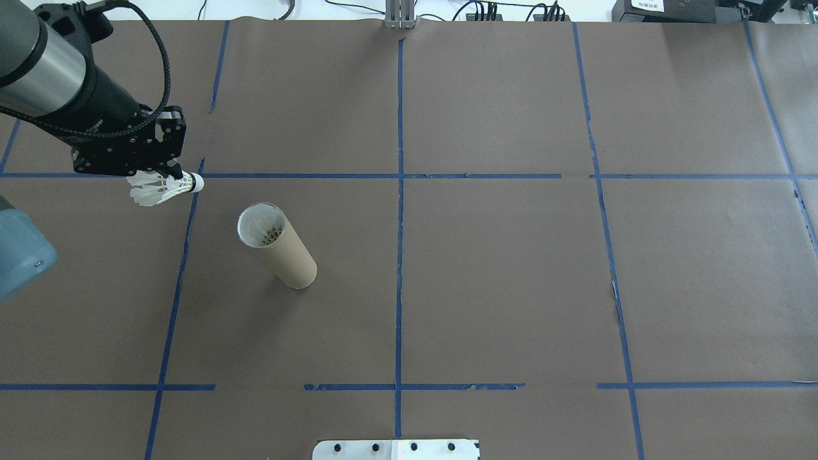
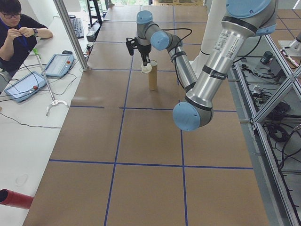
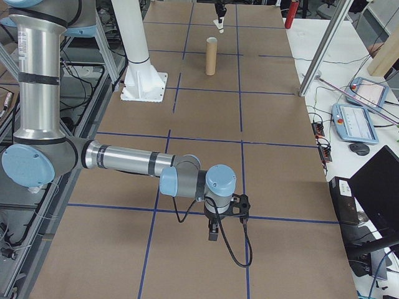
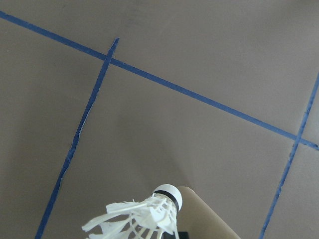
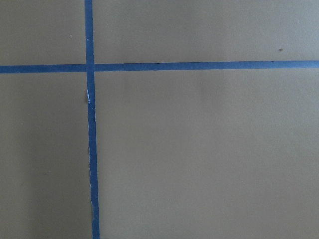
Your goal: Collect badminton balls into bucket
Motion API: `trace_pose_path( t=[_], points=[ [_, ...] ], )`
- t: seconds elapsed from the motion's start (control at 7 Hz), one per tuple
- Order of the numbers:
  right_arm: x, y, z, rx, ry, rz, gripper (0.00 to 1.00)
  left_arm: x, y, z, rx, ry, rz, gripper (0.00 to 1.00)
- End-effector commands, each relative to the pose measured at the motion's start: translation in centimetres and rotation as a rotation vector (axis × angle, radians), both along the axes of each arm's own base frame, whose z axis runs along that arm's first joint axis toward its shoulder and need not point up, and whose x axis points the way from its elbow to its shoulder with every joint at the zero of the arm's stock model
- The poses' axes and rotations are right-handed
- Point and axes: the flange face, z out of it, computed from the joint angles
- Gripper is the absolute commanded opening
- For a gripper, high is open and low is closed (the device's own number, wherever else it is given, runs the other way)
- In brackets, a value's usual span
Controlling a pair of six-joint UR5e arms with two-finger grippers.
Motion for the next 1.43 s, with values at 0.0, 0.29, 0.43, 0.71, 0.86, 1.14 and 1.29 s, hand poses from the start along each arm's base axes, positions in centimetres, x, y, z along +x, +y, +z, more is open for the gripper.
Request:
trace_pose_path(
  t=[0.0,0.29,0.43,0.71,0.86,1.14,1.29],
  points=[
    [0.0,0.0,-0.1,0.001,-0.001,0.0,1.0,1.0,1.8,-6.9,-0.042,-0.081,0.04,0.0],
    [0.0,0.0,0.0,0.0,0.0,0.0,1.0,7.4,0.1,-11.5,-0.109,-0.183,0.097,0.0],
    [0.0,0.0,-0.1,0.001,0.0,0.0,1.0,9.0,-0.3,-11.0,-0.131,-0.216,0.109,0.0],
    [0.0,-0.1,-0.1,0.003,0.0,0.0,1.0,11.1,-1.9,-10.0,-0.151,-0.288,0.101,0.0],
    [0.0,-0.1,-0.1,0.003,0.0,0.0,1.0,11.7,-1.9,-9.7,-0.155,-0.301,0.108,0.0],
    [0.0,0.0,0.0,0.0,0.0,0.0,1.0,12.6,-1.5,-9.4,-0.159,-0.308,0.122,0.0],
    [0.0,-0.1,0.0,0.001,0.0,0.0,1.0,13.4,-1.4,-9.1,-0.166,-0.318,0.135,0.0]
  ],
)
